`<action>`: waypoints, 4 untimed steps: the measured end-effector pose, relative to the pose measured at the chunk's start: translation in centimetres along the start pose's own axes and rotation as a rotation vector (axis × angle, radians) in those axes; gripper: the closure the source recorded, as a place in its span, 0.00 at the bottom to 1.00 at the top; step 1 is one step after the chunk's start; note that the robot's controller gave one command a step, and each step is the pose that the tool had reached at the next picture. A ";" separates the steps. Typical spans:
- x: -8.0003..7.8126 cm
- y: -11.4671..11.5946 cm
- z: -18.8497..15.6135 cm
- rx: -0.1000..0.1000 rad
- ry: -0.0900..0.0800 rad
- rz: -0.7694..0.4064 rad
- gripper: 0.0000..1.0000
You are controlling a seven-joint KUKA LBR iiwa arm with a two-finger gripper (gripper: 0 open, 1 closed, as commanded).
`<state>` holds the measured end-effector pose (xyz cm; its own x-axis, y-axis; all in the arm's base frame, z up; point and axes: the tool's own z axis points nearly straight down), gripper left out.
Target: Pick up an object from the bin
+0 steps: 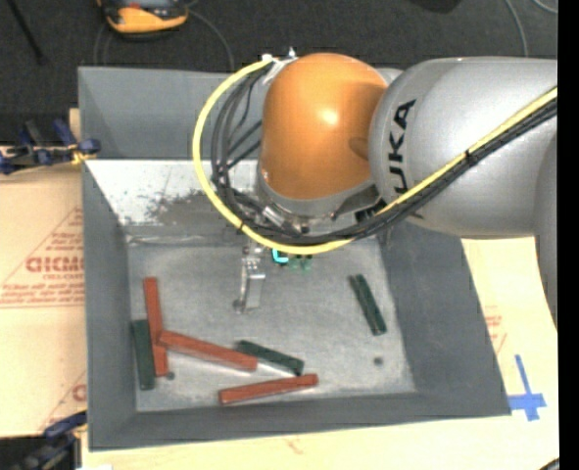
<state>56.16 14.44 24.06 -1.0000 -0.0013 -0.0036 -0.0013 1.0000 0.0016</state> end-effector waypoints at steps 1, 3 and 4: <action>2.6 0.5 4.1 -0.001 -0.007 -0.006 0.00; 5.4 0.0 16.7 0.000 0.002 -0.137 1.00; 5.4 0.0 16.7 0.000 0.002 -0.136 1.00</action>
Offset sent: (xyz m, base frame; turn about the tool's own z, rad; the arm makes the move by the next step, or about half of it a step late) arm -0.0687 -0.0416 -0.0903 -0.0495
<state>50.79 14.44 7.38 -0.9906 -0.1368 -0.0019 -0.1368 0.9906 0.0012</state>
